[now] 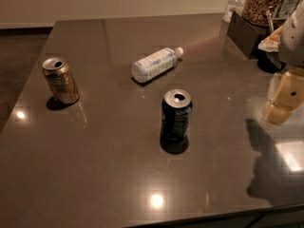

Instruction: Move pepsi can near orange can

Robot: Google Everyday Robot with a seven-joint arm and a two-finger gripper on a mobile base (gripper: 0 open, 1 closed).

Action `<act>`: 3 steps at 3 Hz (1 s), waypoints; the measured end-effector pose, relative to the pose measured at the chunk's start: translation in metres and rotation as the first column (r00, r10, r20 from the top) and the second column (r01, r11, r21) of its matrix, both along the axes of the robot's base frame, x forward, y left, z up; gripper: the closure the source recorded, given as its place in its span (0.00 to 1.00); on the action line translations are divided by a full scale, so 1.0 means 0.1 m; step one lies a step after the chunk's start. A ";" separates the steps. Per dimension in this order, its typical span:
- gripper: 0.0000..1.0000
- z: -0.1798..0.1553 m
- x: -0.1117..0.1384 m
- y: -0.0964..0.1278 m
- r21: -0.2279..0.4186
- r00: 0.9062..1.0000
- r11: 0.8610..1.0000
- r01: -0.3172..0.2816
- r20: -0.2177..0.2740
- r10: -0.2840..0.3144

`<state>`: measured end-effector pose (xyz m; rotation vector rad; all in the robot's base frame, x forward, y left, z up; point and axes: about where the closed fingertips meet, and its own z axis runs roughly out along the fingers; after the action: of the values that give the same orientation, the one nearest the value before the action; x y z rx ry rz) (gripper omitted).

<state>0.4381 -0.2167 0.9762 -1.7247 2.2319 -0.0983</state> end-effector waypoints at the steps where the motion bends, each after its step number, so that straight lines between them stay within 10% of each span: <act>1: 0.00 0.00 0.00 0.01 0.000 1.000 1.000 0.000 0.002 0.000; 3: 0.00 0.00 0.09 0.47 0.087 0.998 0.994 -0.068 0.015 0.067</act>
Offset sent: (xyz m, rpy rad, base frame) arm 0.0127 0.0554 -0.0036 0.0998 -0.0038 0.0815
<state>0.4474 -0.1695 0.9760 -1.7454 2.1336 0.0045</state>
